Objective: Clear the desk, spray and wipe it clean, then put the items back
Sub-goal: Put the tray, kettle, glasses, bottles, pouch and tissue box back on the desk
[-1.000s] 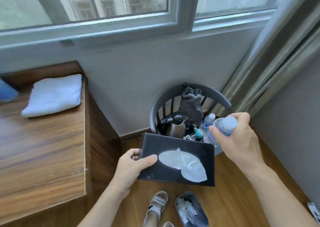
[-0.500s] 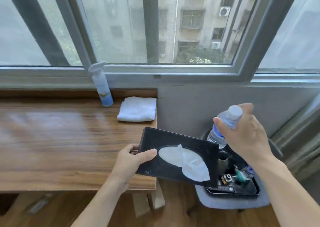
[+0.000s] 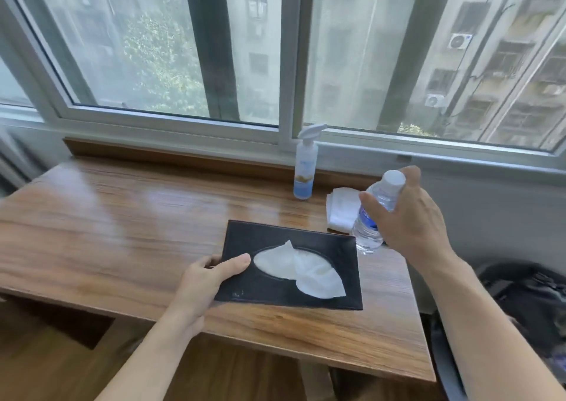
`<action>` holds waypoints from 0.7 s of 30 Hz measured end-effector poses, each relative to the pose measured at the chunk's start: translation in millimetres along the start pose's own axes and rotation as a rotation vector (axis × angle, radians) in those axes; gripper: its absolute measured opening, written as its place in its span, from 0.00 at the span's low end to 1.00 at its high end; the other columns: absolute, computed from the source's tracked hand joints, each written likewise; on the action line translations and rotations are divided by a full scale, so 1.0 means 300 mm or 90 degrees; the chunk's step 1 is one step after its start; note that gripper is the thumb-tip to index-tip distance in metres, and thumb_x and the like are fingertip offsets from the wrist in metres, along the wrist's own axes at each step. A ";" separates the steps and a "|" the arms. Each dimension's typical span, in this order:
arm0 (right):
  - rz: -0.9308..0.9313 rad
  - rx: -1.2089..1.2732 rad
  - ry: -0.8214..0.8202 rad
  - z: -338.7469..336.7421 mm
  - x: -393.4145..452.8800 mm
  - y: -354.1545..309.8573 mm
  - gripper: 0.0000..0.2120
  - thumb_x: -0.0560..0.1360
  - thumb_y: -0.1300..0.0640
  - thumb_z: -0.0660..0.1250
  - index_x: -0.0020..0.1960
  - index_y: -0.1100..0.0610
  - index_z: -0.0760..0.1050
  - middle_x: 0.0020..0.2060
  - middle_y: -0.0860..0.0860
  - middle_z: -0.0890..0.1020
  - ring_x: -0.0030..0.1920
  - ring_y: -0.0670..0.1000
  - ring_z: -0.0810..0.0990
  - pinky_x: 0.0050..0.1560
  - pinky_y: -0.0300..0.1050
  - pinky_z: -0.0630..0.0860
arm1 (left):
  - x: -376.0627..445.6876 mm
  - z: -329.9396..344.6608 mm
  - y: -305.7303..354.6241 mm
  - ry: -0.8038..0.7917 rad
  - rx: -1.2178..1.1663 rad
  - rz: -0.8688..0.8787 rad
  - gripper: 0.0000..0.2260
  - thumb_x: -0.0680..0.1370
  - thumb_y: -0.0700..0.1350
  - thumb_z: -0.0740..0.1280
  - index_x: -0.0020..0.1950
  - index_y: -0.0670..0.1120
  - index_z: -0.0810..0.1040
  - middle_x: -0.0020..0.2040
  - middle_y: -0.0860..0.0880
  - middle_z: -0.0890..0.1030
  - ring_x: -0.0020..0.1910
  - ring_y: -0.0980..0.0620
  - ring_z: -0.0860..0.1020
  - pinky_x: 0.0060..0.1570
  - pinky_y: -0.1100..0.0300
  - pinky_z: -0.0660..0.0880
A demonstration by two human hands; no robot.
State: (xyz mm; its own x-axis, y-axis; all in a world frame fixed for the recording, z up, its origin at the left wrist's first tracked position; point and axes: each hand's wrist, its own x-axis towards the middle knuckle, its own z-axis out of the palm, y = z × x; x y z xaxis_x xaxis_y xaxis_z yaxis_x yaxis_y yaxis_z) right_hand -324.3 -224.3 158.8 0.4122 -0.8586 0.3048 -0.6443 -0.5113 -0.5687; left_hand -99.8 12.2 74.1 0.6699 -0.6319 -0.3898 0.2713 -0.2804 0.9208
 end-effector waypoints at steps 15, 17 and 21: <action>0.008 -0.002 -0.071 0.352 0.117 -0.334 0.23 0.76 0.39 0.68 0.52 0.52 0.59 0.42 0.53 0.78 0.45 0.59 0.77 0.43 0.56 0.76 | 0.431 -0.551 0.086 0.132 -0.034 -0.088 0.28 0.63 0.54 0.84 0.58 0.41 0.84 0.51 0.42 0.88 0.45 0.43 0.83 0.42 0.55 0.77; 0.004 -0.001 -0.089 0.391 0.144 -0.346 0.22 0.76 0.39 0.69 0.51 0.51 0.59 0.41 0.52 0.78 0.45 0.58 0.77 0.41 0.54 0.73 | 0.529 -0.572 0.130 0.160 -0.033 -0.089 0.25 0.67 0.52 0.83 0.58 0.42 0.83 0.53 0.42 0.87 0.48 0.43 0.83 0.43 0.54 0.80; -0.006 0.016 -0.119 0.484 0.192 -0.368 0.21 0.76 0.38 0.68 0.52 0.48 0.59 0.42 0.50 0.79 0.44 0.54 0.77 0.39 0.51 0.72 | 0.729 -0.582 0.215 0.158 -0.017 -0.099 0.26 0.68 0.53 0.84 0.59 0.42 0.82 0.54 0.41 0.86 0.50 0.43 0.84 0.41 0.53 0.82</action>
State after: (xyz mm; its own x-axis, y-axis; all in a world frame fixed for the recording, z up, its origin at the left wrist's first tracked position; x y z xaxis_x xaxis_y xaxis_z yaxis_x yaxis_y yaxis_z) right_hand -135.9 -211.9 128.2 0.5320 -0.8306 0.1645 -0.6247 -0.5161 -0.5860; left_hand 184.9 -18.0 51.1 0.7661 -0.3861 -0.5138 0.3998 -0.3396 0.8514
